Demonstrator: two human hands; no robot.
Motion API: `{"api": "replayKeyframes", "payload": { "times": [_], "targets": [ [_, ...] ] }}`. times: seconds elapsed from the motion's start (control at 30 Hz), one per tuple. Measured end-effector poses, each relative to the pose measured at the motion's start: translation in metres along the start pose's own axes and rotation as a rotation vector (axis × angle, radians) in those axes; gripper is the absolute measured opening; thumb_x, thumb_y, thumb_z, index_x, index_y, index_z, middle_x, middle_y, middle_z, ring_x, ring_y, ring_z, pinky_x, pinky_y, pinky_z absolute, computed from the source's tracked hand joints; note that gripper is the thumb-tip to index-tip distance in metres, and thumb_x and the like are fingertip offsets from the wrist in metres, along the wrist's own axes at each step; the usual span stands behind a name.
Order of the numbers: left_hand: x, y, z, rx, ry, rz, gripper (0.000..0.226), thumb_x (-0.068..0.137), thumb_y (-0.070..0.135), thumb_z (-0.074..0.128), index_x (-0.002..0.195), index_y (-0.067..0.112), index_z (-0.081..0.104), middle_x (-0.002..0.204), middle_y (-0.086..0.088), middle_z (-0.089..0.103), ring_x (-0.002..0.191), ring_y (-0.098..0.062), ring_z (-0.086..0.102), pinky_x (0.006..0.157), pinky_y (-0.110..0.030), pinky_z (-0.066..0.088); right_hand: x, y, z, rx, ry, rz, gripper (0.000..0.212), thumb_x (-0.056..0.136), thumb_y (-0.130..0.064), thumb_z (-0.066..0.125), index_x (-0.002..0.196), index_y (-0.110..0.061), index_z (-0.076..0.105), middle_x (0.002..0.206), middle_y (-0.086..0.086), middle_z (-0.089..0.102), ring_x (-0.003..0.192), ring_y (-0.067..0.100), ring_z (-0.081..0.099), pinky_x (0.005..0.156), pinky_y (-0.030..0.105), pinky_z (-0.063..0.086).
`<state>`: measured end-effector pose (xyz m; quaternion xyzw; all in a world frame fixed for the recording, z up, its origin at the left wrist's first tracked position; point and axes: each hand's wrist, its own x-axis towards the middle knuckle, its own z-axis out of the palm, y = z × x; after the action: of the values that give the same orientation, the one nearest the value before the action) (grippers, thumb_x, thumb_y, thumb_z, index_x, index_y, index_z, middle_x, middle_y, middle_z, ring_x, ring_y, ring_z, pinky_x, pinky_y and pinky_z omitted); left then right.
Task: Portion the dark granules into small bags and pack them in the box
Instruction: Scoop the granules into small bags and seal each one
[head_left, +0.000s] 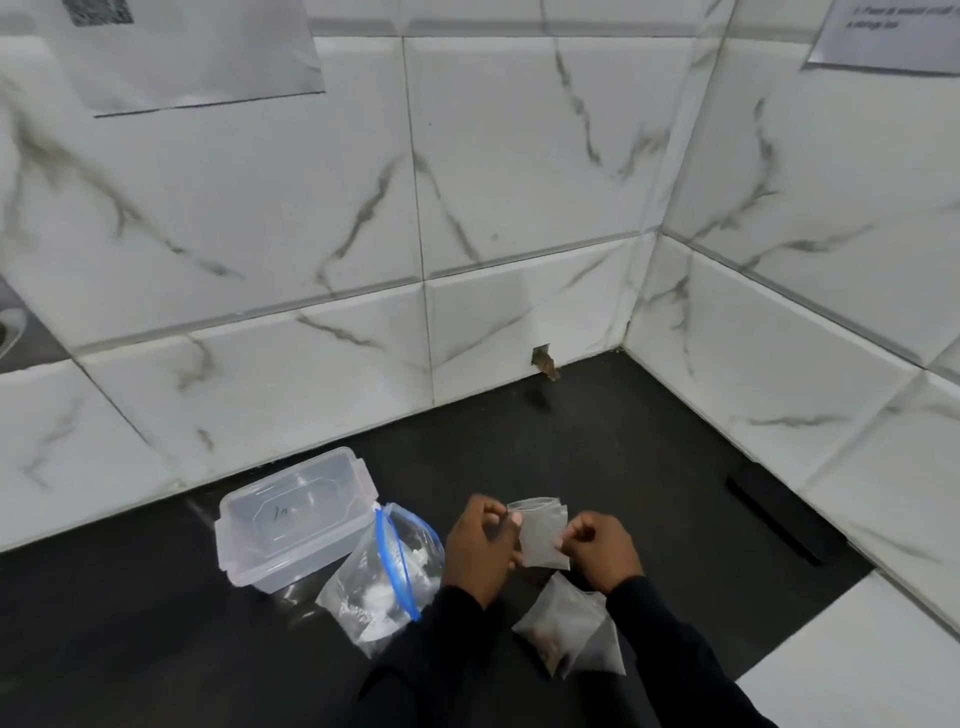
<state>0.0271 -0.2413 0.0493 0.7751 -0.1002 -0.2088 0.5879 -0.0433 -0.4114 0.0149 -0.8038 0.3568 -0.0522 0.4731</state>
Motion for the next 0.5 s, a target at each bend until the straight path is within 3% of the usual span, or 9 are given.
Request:
{"api": "replayKeyframes", "payload": {
  "times": [0.17,0.27,0.33,0.4,0.5],
  "targets": [
    [0.003,0.028,-0.018,-0.043,-0.012,0.076,0.01,0.095,0.035,0.061,0.093,0.025,0.063,0.101,-0.002,0.068,0.071,-0.019,0.075,0.056,-0.023,0.057,-0.023,-0.031,0.003,0.171,0.005,-0.237,0.015,0.078,-0.005,0.077,0.069,-0.012,0.067,0.075,0.003,0.068,0.068,0.005,0.063,0.064,0.015,0.05],
    [0.001,0.038,-0.029,0.069,0.046,0.143,0.019,0.095,0.033,0.06,0.088,0.02,0.071,0.084,0.001,0.073,0.068,-0.012,0.073,0.062,-0.025,0.06,-0.03,-0.05,0.008,0.2,-0.018,-0.294,0.015,0.081,-0.005,0.074,0.071,-0.014,0.067,0.077,0.002,0.067,0.071,0.007,0.064,0.065,0.016,0.051],
    [0.0,0.042,-0.039,0.218,0.128,0.205,0.023,0.092,0.03,0.063,0.077,0.018,0.076,0.071,0.003,0.072,0.065,-0.009,0.068,0.06,-0.012,0.053,-0.035,-0.062,0.011,0.187,-0.047,-0.323,0.017,0.08,-0.007,0.074,0.071,-0.019,0.066,0.08,0.001,0.066,0.072,0.006,0.063,0.066,0.018,0.051],
    [-0.003,0.046,-0.05,0.312,0.182,0.229,0.02,0.087,0.024,0.064,0.073,0.016,0.077,0.071,0.005,0.071,0.068,-0.007,0.065,0.056,-0.006,0.046,-0.042,-0.076,0.012,0.16,-0.03,-0.378,0.021,0.079,-0.007,0.072,0.078,-0.027,0.065,0.091,-0.003,0.063,0.079,0.003,0.062,0.068,0.02,0.05],
    [-0.006,0.053,-0.069,0.382,0.199,0.268,0.017,0.079,0.017,0.062,0.077,0.016,0.078,0.076,0.004,0.072,0.073,-0.008,0.065,0.064,-0.019,0.051,-0.052,-0.107,0.011,0.146,0.011,-0.587,0.036,0.078,-0.008,0.068,0.099,-0.036,0.062,0.114,-0.01,0.053,0.101,0.002,0.055,0.073,0.023,0.052]
  ]
}}
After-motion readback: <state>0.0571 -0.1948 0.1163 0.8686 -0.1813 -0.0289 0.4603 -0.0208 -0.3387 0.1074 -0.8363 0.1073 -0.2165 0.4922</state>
